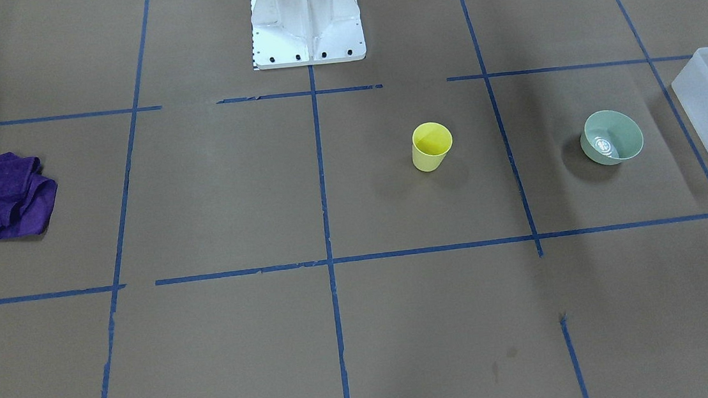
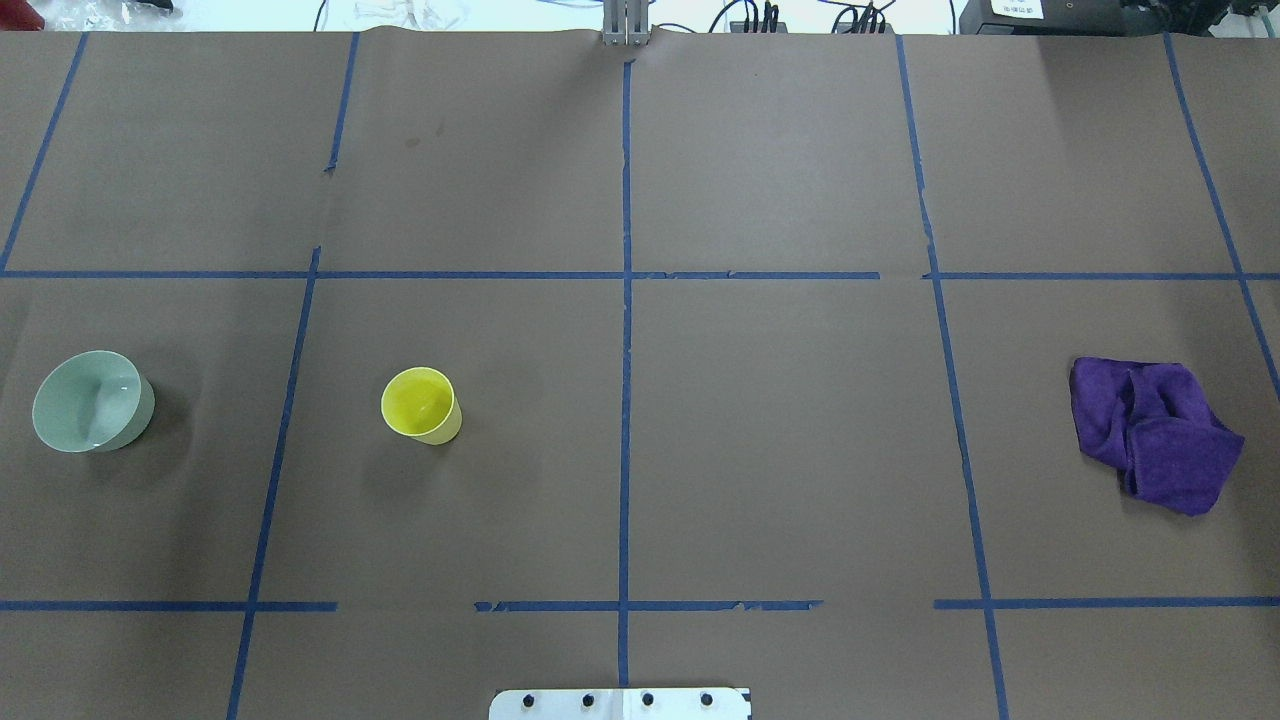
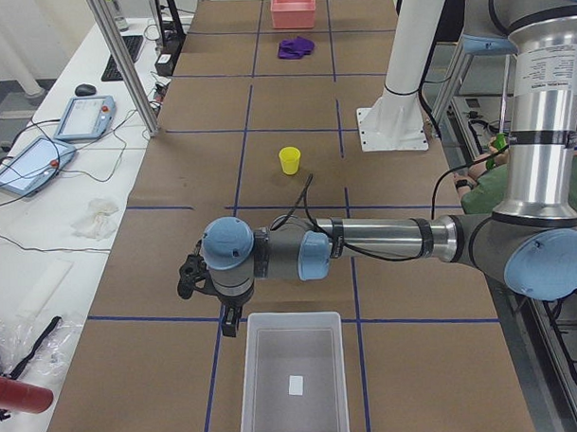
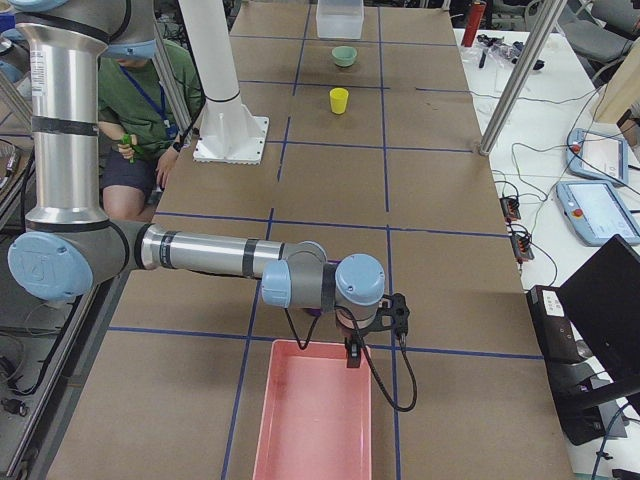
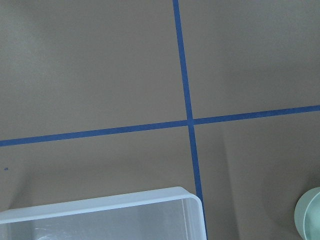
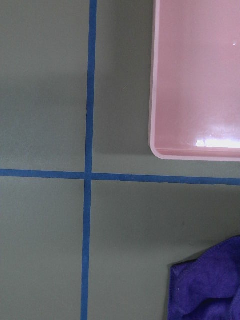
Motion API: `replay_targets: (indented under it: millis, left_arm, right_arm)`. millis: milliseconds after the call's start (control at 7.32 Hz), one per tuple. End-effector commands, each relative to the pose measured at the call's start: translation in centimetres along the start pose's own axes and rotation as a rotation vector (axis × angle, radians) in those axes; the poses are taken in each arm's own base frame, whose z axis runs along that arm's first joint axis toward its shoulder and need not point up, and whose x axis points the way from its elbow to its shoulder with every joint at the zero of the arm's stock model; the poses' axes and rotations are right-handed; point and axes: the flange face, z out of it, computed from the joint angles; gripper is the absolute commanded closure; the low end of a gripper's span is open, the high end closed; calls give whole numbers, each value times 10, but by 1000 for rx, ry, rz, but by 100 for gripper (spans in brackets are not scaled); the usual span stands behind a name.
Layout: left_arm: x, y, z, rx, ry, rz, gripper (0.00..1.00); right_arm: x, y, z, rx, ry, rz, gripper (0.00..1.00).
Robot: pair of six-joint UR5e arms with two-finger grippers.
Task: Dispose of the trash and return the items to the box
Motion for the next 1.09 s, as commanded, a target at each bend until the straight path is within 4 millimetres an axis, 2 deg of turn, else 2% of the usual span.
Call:
replay_targets:
  millis: [0, 410, 547, 820, 957]
  left_arm:
    - [11, -6, -10, 20, -3, 18, 0]
    - [88, -26, -77, 151, -17, 117, 0]
    - [126, -28, -99, 196, -4, 108, 0]
    - [223, -29, -91, 181, 68, 48, 0]
    - [268, -25, -83, 169, 107, 23, 0]
  right_arm:
    - [-5, -3, -4, 9, -7, -10, 0]
    - [-8, -2, -5, 13, -45, -10, 0]
    - [-14, -4, -10, 24, -45, -23, 0]
    - [-35, -16, -31, 62, -43, -61, 0]
    - [-29, -10, -25, 52, -40, -54, 0]
